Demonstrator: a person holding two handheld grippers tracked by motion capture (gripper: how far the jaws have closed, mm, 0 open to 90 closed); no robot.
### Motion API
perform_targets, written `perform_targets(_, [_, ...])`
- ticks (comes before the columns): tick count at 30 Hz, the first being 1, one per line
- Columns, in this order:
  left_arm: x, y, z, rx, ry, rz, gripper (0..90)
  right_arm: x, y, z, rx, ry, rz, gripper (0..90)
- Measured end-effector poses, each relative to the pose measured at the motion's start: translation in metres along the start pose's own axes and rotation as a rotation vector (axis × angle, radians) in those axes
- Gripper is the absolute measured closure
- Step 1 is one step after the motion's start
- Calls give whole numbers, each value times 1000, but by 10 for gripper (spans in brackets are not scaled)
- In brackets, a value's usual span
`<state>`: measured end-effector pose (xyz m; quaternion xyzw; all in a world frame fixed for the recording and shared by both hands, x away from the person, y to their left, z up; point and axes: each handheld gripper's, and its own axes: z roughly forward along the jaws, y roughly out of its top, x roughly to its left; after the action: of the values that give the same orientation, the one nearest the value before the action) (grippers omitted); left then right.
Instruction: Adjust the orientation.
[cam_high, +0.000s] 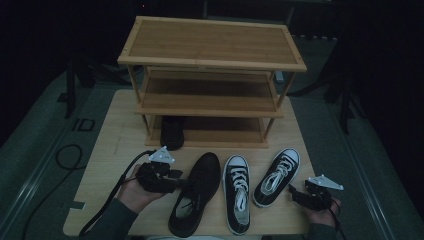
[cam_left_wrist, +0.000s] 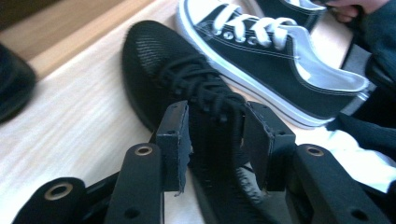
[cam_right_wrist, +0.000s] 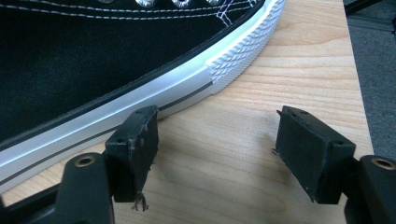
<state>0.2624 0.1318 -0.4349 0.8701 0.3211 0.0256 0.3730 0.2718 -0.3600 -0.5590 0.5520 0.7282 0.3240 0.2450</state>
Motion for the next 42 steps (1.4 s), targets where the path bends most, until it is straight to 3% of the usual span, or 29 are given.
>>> perform_targets(9, [-12, -6, 22, 124, 69, 41, 628, 0, 0, 0, 0, 0, 0, 294])
perform_targets(11, [-13, -8, 28, 167, 86, 51, 693, 0, 0, 0, 0, 0, 1, 294])
perform_targets(15, [-11, -7, 28, 179, 89, 51, 802, 0, 0, 0, 0, 1, 0, 293])
perform_targets(19, [-7, -7, 24, 185, 133, 54, 870, 0, 0, 0, 0, 2, 0, 292])
perform_targets(25, [12, -6, 19, 166, 200, 26, 877, 0, 0, 0, 0, 2, 0, 292])
perform_targets(33, [38, -8, 13, 128, 225, -37, 879, 0, 0, 0, 0, 2, 0, 292])
perform_targets(39, [54, -14, 4, 122, 286, -68, 877, 0, 0, 0, 0, 2, 0, 291])
perform_targets(42, [58, -16, 2, 118, 277, -79, 873, 0, 0, 0, 0, 2, 0, 292])
